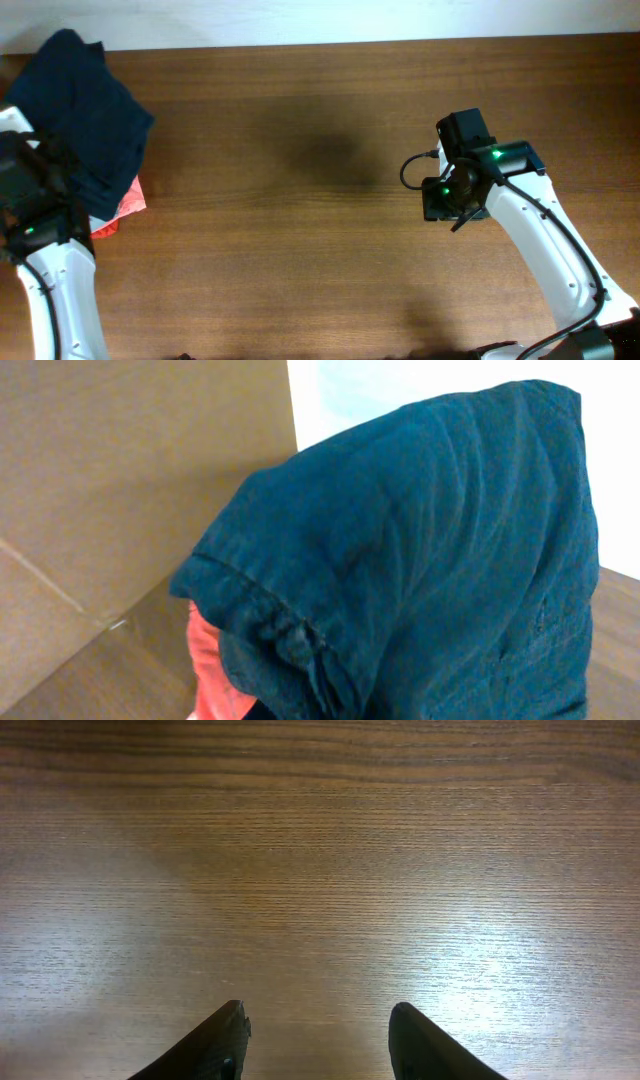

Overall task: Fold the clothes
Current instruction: 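Carry the folded shorts with the left gripper onto the left clothes stack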

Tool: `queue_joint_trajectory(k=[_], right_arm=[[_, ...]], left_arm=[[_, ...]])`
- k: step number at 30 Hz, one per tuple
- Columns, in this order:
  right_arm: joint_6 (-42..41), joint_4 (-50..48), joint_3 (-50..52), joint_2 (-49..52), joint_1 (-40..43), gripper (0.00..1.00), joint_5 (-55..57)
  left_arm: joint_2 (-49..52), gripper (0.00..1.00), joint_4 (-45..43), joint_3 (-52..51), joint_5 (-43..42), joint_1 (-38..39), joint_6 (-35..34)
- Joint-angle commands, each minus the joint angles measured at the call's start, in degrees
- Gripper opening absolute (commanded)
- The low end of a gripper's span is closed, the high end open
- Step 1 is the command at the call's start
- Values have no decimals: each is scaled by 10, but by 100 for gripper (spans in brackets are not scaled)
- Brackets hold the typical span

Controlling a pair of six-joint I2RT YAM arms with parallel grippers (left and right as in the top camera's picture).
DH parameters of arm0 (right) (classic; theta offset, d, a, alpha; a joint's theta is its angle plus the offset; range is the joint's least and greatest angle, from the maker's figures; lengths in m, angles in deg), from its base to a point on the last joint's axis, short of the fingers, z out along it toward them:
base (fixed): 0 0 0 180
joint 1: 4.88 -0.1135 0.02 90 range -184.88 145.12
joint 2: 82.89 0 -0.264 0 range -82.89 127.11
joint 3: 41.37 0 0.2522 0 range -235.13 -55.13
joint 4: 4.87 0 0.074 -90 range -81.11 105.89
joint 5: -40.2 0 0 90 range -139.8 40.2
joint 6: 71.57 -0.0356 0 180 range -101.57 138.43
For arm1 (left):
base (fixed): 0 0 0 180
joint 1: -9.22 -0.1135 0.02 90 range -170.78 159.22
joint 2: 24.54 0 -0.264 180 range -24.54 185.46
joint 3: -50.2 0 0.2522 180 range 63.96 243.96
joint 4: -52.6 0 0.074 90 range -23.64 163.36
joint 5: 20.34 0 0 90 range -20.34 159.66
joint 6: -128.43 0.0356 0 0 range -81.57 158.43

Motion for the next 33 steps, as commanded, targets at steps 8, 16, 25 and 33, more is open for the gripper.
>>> queue_joint_trajectory(k=[8, 16, 25, 33], right_arm=[[6, 3, -6, -10, 2, 51, 11], [6, 5, -6, -10, 2, 51, 11], [6, 6, -6, -10, 2, 51, 11], [6, 6, -6, -10, 2, 50, 11]], left_arm=[[10, 1, -21, 27, -11, -52, -44], [82, 1, -21, 27, -43, -84, -96], [123, 1, -26, 27, -86, -143, -121], [144, 57, -21, 27, -86, -171, -125]])
